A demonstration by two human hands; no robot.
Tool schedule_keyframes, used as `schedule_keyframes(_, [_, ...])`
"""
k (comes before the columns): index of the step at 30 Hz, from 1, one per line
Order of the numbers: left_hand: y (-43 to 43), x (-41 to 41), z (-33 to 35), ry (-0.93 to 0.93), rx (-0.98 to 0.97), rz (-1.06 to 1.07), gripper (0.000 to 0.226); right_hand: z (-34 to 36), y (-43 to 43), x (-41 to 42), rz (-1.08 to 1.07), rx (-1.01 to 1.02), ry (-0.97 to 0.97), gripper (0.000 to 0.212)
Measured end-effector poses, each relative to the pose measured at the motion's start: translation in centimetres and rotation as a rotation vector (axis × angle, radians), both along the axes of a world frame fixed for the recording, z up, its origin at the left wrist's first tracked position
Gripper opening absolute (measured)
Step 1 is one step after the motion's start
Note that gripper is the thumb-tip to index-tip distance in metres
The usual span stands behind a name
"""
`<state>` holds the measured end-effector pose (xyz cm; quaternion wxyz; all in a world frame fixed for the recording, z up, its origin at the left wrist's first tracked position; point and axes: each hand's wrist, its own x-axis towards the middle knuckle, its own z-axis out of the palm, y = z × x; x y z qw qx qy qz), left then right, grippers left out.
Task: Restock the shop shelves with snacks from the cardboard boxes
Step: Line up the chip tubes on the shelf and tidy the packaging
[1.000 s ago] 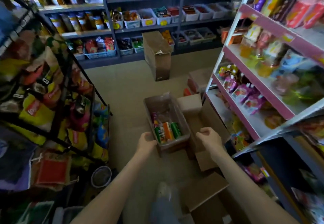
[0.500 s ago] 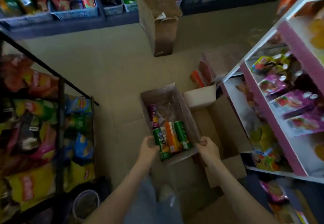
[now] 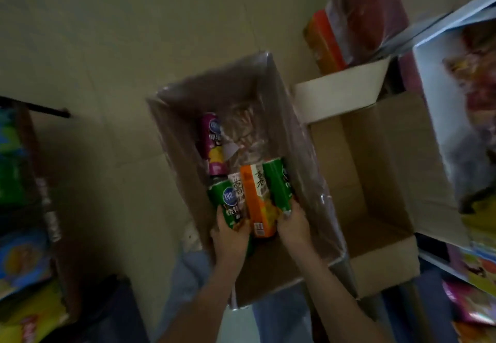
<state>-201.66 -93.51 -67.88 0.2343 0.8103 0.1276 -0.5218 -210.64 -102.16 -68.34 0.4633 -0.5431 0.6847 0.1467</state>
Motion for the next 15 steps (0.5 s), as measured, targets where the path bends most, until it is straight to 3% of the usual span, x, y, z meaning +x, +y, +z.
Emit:
schedule_keyframes(6, [-1.1,-2.1,-8.1,-0.020,0.107,0.057,0.090,-9.8,-1.3,-0.6,0.069,0.028,0.074,0.069])
schedule_keyframes(9, [-1.7,-2.9,-9.8,-0.080,0.216,-0.009,0.097,-12.0,-1.8,-1.1,0.088,0.047,0.156,0.080])
schedule_keyframes(15, [-2.3,-4.3,-10.0,-0.204,0.312,-0.058,0.109,-12.9,-2.1,-1.1,0.268,-0.015,0.311,0.083])
